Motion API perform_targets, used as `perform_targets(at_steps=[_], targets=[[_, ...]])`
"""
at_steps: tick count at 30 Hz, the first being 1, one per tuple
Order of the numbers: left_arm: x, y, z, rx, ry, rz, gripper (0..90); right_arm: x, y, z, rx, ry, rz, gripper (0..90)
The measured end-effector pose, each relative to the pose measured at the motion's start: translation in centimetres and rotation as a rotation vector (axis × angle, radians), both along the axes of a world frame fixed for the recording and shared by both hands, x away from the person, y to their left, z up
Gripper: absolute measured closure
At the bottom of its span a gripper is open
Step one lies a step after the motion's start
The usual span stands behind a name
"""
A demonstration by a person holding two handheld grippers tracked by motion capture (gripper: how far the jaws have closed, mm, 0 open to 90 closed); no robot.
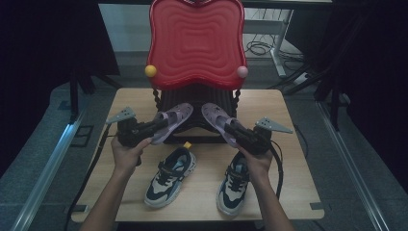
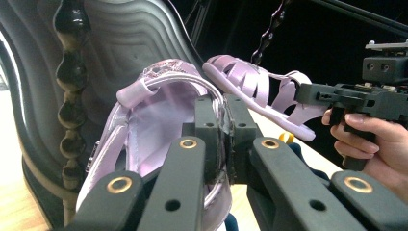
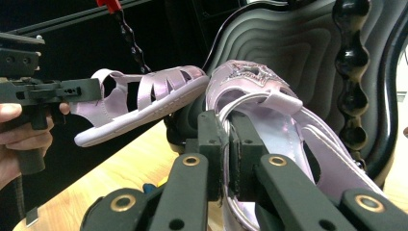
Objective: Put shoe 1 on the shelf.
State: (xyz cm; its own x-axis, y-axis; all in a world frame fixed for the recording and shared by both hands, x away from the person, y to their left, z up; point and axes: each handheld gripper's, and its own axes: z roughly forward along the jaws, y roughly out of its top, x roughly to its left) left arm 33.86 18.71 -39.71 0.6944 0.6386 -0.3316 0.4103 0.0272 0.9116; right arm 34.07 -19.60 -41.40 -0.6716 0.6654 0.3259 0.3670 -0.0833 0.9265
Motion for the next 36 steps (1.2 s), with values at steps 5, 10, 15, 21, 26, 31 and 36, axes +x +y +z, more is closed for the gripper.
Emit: perform_targets(at_steps=[5, 10, 15, 21, 26, 31, 36], targets=[[0.4, -0.4, 0.1, 0.006, -0.005, 0.008, 86.2, 0.5, 0.5, 0.0, -0.007, -0.003, -0.003, 85.6], [1.3, -0.7, 0.2, 0.01, -0.02, 0.017, 86.2, 1.3, 1.0, 0.1, 0.0, -0.001, -0.023, 85.7], [1.9, -1.0, 0.1, 0.017, -0.022, 0.022, 86.2, 1.9, 1.6, 0.2, 0.007, -0.006, -0.039, 85.7], [2.5, -1.5, 0.2, 0.022, -0.027, 0.026, 86.2, 2.8, 2.2, 0.2, -0.013, -0.007, -0.061, 85.7], [3.2, -2.0, 0.1, 0.014, -0.041, 0.035, 86.2, 3.4, 2.6, 0.5, -0.005, -0.008, -0.074, 85.7], [3.8, -2.7, -0.2, 0.023, -0.07, 0.041, 86.3, 4.0, 3.4, 0.4, -0.001, -0.023, -0.084, 85.7], [4.4, -3.2, -0.5, 0.022, -0.089, 0.057, 86.3, 4.6, 4.2, 0.4, -0.005, -0.036, -0.091, 85.7]])
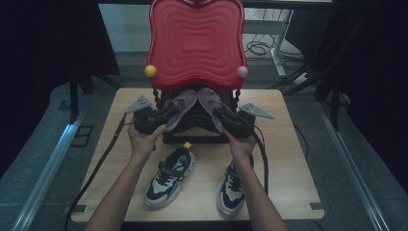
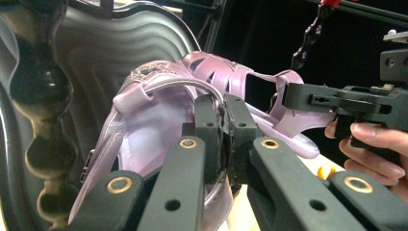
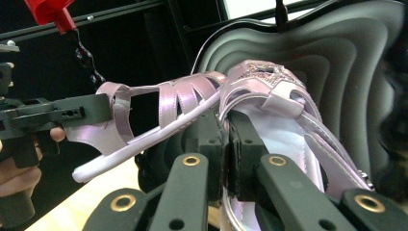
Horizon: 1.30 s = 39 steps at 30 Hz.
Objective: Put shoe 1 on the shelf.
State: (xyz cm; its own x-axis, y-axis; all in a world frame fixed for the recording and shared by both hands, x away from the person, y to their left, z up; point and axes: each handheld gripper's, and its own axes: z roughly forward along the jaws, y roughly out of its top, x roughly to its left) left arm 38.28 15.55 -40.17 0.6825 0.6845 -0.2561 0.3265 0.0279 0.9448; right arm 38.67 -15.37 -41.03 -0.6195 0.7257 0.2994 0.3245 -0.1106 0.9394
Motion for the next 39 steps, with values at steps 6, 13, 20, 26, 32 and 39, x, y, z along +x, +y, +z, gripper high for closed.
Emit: perform_targets(at_steps=[6, 13, 20, 26, 32, 39], targets=[[0.5, -0.4, -0.1, 0.014, -0.037, 0.02, 86.2, 0.6, 1.1, 0.0, -0.014, -0.035, -0.005, 85.7], [1.0, -0.6, -0.6, 0.012, -0.045, 0.024, 86.1, 1.2, 1.7, -0.4, -0.026, -0.054, -0.02, 85.7], [1.6, -0.9, -1.0, 0.01, -0.052, 0.035, 86.1, 1.7, 1.9, -0.7, -0.021, -0.062, -0.036, 85.7], [2.1, -1.6, -1.0, 0.04, -0.072, 0.045, 86.0, 2.3, 2.0, -1.0, -0.016, -0.061, -0.052, 85.7], [2.6, -2.0, -1.4, 0.059, -0.092, 0.063, 85.9, 2.9, 2.5, -1.0, -0.027, -0.067, -0.066, 85.7], [2.9, -2.1, -1.6, 0.057, -0.12, 0.077, 85.8, 3.5, 3.1, -1.0, -0.038, -0.094, -0.071, 85.7]])
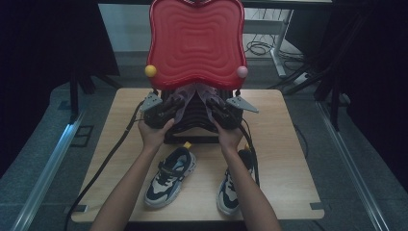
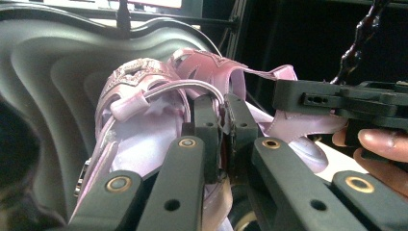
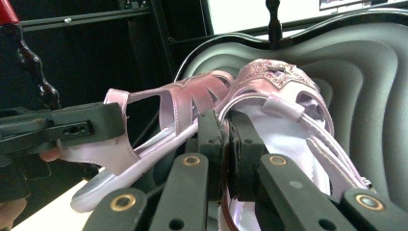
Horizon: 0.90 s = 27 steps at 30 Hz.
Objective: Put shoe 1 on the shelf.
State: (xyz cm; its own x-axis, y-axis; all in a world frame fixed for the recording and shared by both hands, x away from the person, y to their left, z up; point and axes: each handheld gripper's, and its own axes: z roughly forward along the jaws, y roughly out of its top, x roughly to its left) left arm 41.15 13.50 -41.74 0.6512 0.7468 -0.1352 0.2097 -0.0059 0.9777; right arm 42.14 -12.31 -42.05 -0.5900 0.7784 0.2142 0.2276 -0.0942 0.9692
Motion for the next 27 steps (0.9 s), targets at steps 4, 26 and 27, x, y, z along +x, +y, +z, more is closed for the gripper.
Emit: perform_targets(at_steps=[4, 26, 27], targets=[[0.3, -0.1, -0.3, 0.01, -0.018, 0.01, 85.7, 0.4, 0.3, -0.3, -0.008, -0.018, -0.008, 85.6], [-0.1, -0.5, -3.0, 0.051, 0.033, -0.017, 69.1, 1.0, 0.6, -2.2, -0.134, 0.148, 0.023, 68.6], [-0.2, -0.5, -3.0, 0.049, 0.037, -0.018, 68.2, 0.9, 0.5, -2.1, -0.147, 0.146, 0.016, 66.0]])
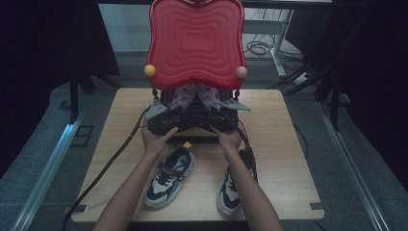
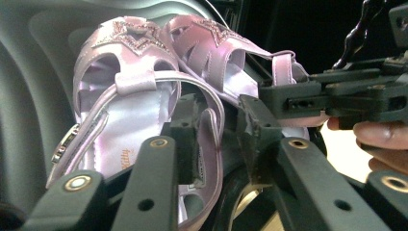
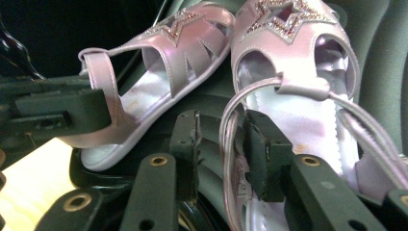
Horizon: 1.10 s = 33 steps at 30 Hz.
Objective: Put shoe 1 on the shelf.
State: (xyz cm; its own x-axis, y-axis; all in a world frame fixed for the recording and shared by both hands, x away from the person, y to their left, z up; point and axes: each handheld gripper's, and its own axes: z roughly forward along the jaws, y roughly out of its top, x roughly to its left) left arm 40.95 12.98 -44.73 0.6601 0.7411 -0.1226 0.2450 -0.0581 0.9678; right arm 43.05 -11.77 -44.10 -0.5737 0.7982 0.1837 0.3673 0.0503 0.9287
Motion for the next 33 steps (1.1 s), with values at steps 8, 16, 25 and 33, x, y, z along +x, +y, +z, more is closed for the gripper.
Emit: perform_targets(at_steps=[8, 16, 25, 33], targets=[[-0.3, 0.9, 0.2, -0.02, 0.007, 0.012, 65.1, -0.5, -0.4, 0.3, 0.023, 0.014, 0.003, 60.8], [-0.8, 1.2, 0.7, -0.041, 0.022, 0.001, 63.8, -1.2, -1.2, 0.5, 0.045, 0.013, -0.001, 56.7], [-1.8, 1.3, 1.6, -0.05, 0.024, -0.015, 63.1, -2.3, -1.6, 1.4, 0.054, -0.008, 0.014, 56.3], [-2.8, 1.4, 2.0, -0.063, 0.038, -0.015, 63.0, -2.9, -2.0, 1.7, 0.053, -0.008, 0.022, 56.3]])
